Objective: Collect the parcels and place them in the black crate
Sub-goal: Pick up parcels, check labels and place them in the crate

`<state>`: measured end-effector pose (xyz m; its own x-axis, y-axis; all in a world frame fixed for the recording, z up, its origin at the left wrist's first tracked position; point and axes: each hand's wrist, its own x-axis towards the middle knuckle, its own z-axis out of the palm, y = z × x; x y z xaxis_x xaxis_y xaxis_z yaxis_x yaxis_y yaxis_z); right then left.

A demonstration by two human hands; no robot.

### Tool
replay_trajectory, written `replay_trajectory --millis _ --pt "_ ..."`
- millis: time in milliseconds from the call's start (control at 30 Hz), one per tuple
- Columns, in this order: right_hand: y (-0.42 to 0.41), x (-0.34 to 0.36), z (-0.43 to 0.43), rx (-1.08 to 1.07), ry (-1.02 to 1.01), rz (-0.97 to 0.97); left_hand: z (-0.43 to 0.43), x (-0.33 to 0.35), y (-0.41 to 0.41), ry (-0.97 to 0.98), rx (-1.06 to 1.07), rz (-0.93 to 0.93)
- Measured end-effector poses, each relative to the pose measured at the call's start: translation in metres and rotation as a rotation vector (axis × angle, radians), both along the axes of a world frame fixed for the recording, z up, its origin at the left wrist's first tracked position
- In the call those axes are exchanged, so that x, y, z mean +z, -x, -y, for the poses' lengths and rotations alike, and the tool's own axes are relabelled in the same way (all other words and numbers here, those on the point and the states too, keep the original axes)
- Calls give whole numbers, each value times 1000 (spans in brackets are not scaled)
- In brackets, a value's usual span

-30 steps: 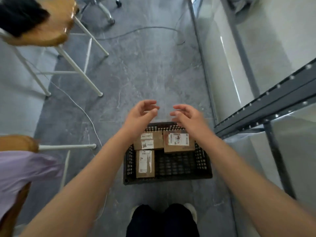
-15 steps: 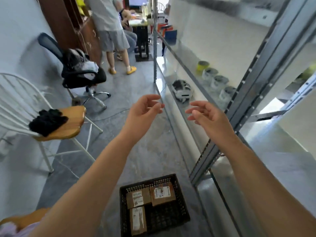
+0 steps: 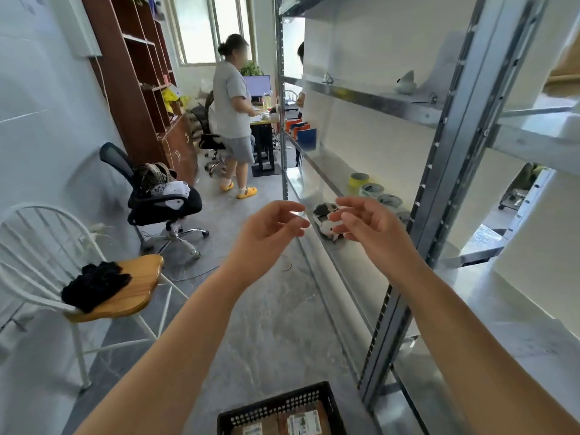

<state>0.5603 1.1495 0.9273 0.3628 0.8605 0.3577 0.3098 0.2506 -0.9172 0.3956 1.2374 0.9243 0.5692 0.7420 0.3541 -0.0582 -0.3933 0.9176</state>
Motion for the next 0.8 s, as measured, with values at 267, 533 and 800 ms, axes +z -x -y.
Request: replay_trajectory --millis 267,533,800 --pt "22 7 8 -216 -23 -9 -35 16 5 -43 -204 24" --pt "59 10 54 -568 -65 -6 -34 12 -13 29 -516 66" --pt "94 12 168 -965 -29 -4 55 9 -55 -20 -880 15"
